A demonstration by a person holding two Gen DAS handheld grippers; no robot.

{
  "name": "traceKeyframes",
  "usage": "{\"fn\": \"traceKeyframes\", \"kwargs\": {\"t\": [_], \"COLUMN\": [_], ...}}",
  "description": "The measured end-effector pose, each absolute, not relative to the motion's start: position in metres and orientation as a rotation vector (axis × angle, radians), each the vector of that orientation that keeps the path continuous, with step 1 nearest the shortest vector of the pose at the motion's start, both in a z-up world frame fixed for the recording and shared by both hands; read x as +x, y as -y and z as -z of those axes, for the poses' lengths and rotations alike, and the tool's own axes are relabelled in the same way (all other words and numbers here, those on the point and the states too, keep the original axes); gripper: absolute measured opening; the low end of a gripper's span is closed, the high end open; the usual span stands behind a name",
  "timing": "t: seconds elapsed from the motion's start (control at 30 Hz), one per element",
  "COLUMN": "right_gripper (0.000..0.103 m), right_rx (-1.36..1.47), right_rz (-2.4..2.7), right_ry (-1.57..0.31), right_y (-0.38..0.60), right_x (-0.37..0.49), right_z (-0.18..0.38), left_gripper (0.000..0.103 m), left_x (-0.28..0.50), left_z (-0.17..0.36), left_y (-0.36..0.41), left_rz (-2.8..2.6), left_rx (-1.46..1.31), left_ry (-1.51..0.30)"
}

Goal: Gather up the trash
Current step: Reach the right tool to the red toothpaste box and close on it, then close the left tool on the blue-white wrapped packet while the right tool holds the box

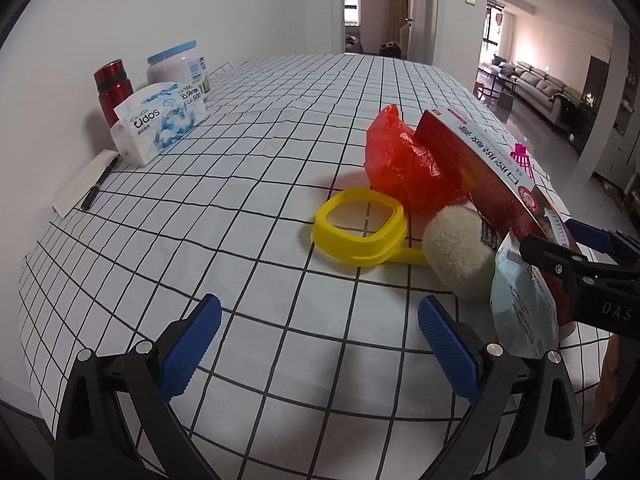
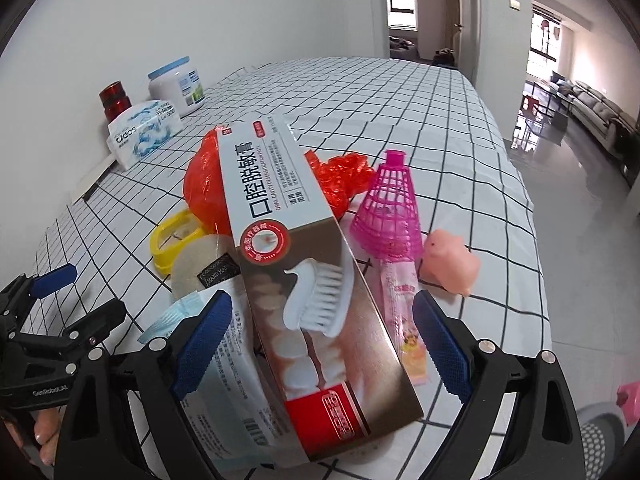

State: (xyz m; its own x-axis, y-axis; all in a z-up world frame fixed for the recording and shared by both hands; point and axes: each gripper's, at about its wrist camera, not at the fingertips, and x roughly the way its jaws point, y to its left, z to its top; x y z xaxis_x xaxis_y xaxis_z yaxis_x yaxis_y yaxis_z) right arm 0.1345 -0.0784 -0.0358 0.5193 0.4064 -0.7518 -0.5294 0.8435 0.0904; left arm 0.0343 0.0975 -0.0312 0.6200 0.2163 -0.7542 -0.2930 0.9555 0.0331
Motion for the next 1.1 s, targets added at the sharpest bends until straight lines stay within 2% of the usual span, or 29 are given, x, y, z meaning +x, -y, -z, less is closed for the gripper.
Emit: {"fn": "traceKeyframes", "kwargs": {"t": [0.1,0.2,0.43,1.1], "right_gripper": [0.088,0.071,0.06,0.054], "right_rx": [-0.169,-0.178,-0.183,-0.018], "right_rz": [-0.574,-0.58,-0.586,-0.472], "right_ry": [-0.854,-0.861,-0.853,-0.673], "right_y": [0.075,0.072,0.071,0.115], "right_x": [0.135,0.136,0.132,0.079], "right_z": [0.038,0.039,0.039,-0.008], "left_gripper": [0.097,0.097,0.097,0.097], "left_x": [0.031,0.03,0.026,0.017], "left_z": [0.031,0.029,0.025,0.018], "left_y": [-0.098,-0.099,-0.096,-0.057], "left_rz": [-0.3,-0.299,-0.272,-0.119], "left_rx": [-0.086,-0.087,-0.092,-0.091], "left_ry": [-0.852,-0.847,-0.834,-0.822]}}
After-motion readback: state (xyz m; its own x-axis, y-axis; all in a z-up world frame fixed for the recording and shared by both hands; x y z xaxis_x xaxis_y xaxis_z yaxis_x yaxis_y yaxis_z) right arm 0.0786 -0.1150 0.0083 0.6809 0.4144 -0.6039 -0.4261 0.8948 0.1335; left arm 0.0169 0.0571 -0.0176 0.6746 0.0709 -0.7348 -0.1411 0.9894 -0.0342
